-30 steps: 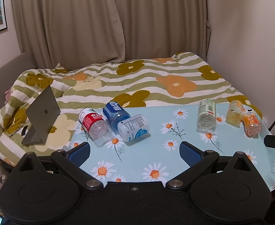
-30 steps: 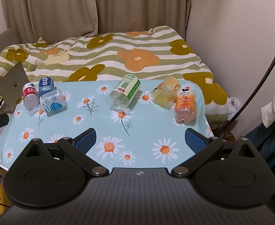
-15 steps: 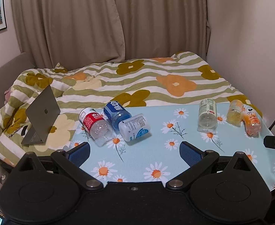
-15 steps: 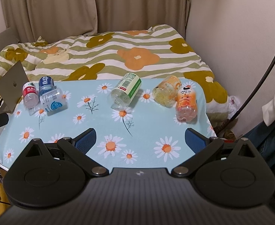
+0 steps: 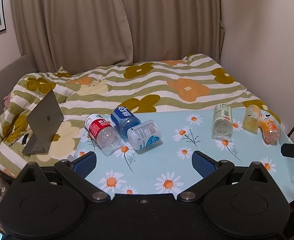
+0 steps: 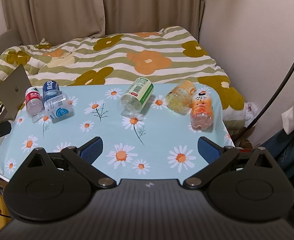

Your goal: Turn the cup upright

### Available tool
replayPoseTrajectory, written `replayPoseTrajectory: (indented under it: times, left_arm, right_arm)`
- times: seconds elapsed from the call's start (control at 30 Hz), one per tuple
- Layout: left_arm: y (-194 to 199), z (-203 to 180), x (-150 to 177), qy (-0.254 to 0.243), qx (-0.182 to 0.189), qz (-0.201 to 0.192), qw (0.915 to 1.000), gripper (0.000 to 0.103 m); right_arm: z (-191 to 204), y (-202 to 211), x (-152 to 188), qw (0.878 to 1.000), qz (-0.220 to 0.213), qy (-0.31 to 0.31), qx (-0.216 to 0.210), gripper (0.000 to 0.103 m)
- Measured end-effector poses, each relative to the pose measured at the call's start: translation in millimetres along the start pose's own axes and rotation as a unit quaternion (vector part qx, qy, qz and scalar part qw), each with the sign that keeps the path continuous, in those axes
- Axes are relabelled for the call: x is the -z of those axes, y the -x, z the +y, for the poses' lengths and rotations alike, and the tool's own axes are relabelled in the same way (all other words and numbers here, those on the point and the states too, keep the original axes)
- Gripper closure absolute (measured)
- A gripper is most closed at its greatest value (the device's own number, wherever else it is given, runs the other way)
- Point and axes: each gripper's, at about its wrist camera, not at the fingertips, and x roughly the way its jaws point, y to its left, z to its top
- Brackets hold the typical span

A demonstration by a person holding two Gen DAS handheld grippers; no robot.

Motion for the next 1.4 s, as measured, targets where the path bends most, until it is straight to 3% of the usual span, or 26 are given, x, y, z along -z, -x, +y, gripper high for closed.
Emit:
replayPoseTrajectory:
  times: [0.87,1.4]
  left_arm:
    - [-1.2,5.2,0.7,-0.002,0.004,-0.002,1.0,0.0]
    - [-24.2,32.4,-2.9,-0.022,0.072,0.021,0.997,0.0]
  right_arm:
    - [11.1,1.0,7.7,1.0,-0.001,-0.003,0.001,0.0]
    - [10.5,12.3,-14.1,0.997,-0.001,-0.068,0.022,0.0]
